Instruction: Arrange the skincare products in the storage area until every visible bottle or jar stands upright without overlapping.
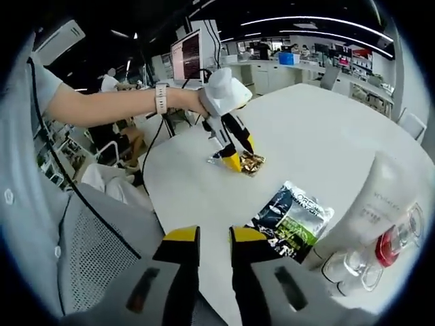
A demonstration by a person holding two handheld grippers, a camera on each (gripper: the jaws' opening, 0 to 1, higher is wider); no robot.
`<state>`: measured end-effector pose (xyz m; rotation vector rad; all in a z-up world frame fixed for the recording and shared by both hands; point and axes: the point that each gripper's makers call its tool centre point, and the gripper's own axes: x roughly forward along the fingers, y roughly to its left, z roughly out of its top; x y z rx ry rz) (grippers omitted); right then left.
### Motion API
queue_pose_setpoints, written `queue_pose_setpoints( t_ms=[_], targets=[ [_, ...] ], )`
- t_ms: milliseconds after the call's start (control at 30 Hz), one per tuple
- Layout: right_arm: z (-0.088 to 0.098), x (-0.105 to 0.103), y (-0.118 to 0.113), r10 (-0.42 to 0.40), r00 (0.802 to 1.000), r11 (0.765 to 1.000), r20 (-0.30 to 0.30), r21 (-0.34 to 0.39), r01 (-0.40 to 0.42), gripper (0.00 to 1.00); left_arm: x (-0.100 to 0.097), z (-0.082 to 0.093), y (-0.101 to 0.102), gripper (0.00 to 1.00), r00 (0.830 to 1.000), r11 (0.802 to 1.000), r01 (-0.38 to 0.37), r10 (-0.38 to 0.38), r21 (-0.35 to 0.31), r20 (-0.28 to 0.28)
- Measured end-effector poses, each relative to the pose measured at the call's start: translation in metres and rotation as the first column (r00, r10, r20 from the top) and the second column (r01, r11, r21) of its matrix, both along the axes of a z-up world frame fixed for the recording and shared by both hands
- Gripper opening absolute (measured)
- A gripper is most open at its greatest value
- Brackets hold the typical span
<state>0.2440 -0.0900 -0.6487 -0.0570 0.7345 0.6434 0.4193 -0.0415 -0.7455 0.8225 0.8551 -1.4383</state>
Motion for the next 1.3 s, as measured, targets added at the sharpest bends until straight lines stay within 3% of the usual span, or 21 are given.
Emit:
queue_pose_setpoints(
  t_ms=[133,300,467,700,900,933,1000,1233,1300],
  targets=[
    [-0.008,0.003,-0.002,-0.011,1.0,1.0,-0.007,-0.023,0.01,0.17,-0.008,0.001,0.002,0.36,1.0,1.0,0.002,-0.002,-0.008,0.003],
    [-0.01,0.014,0.004,-0.047,0.999,0.998,-0.008,0.048,0.047,0.16,-0.02,0.003,0.003,0.35,1.0,0.999,-0.02,0.02,-0.026,-0.015],
    [-0.016,0.027,0.008,-0.069,0.998,0.996,-0.002,0.053,0.069,0.15,-0.037,0.006,0.0,0.35,0.999,0.998,-0.034,0.032,-0.052,-0.04],
    [-0.027,0.043,0.01,-0.11,0.994,0.992,0.017,0.063,0.109,0.14,-0.052,0.016,-0.003,0.35,0.999,0.996,-0.025,0.023,-0.084,-0.03],
    [-0.039,0.056,0.012,-0.174,0.984,0.97,-0.041,0.167,0.178,0.11,-0.065,0.024,-0.006,0.34,1.0,0.992,-0.019,0.018,-0.124,-0.013],
    [-0.039,0.059,0.01,-0.19,0.981,0.966,-0.036,0.173,0.193,0.1,-0.066,0.028,-0.008,0.34,1.0,0.988,-0.006,0.008,-0.157,0.01],
    [-0.041,0.063,0.009,-0.217,0.975,0.953,-0.056,0.205,0.223,0.1,-0.072,0.029,-0.005,0.34,1.0,0.986,-0.015,0.015,-0.164,-0.004],
    [-0.044,0.069,0.016,-0.273,0.954,0.891,-0.125,0.34,0.3,0.11,-0.082,0.041,-0.003,0.34,0.999,0.978,-0.006,0.013,-0.21,0.035],
    [-0.047,0.07,0.017,-0.273,0.953,0.889,-0.13,0.345,0.302,0.11,-0.087,0.045,-0.005,0.34,0.999,0.975,0.014,-0.001,-0.221,0.055]
  ],
)
